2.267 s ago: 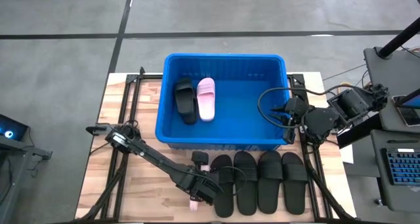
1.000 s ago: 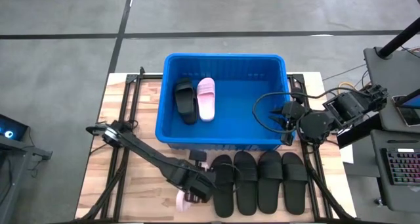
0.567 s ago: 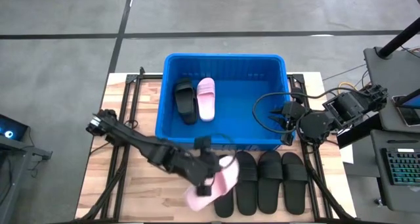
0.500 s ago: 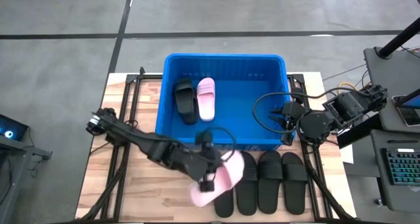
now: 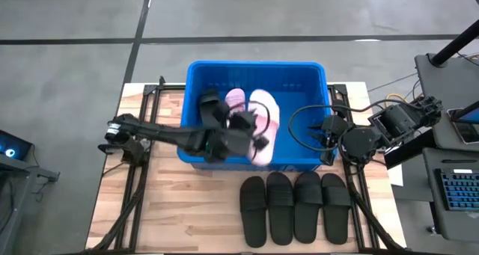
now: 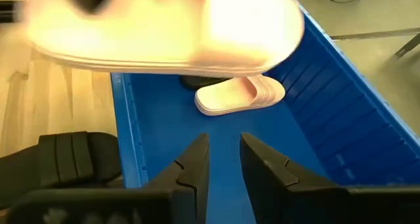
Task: Pick and place slides into bin
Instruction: Put the pink slide into the blue container, then put the black slide into the blue container
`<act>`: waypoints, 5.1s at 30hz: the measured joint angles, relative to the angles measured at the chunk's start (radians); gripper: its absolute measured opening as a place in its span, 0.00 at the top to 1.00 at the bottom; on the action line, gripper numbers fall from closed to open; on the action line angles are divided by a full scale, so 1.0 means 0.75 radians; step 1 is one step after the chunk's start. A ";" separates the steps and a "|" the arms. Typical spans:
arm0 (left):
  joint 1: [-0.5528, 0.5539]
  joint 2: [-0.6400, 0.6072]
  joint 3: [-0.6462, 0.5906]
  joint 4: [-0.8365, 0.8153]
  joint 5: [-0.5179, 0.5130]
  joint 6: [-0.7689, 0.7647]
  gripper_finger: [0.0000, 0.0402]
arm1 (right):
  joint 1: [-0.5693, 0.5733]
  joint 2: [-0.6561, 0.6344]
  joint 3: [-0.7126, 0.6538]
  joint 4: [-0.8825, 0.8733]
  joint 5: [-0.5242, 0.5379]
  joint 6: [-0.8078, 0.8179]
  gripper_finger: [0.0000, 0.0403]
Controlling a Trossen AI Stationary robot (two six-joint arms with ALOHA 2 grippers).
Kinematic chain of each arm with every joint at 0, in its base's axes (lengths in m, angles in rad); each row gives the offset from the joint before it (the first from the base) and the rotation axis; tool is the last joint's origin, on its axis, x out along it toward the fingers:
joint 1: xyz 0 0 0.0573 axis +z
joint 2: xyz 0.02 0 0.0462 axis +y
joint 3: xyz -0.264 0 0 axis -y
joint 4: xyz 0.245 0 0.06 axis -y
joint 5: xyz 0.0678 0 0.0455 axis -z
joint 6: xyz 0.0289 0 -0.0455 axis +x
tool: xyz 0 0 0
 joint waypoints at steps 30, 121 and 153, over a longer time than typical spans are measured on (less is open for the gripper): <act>0.549 -0.023 -0.867 0.780 0.278 0.205 1.00 | 0.000 -0.029 0.000 0.006 0.012 0.156 0.84; 0.175 -0.445 -0.858 1.446 1.308 -0.276 0.48 | -0.001 0.093 -0.003 0.024 0.002 0.701 0.85; -0.434 -0.950 -0.886 0.876 0.758 0.216 0.96 | 0.052 0.748 0.026 0.724 -0.753 0.335 0.74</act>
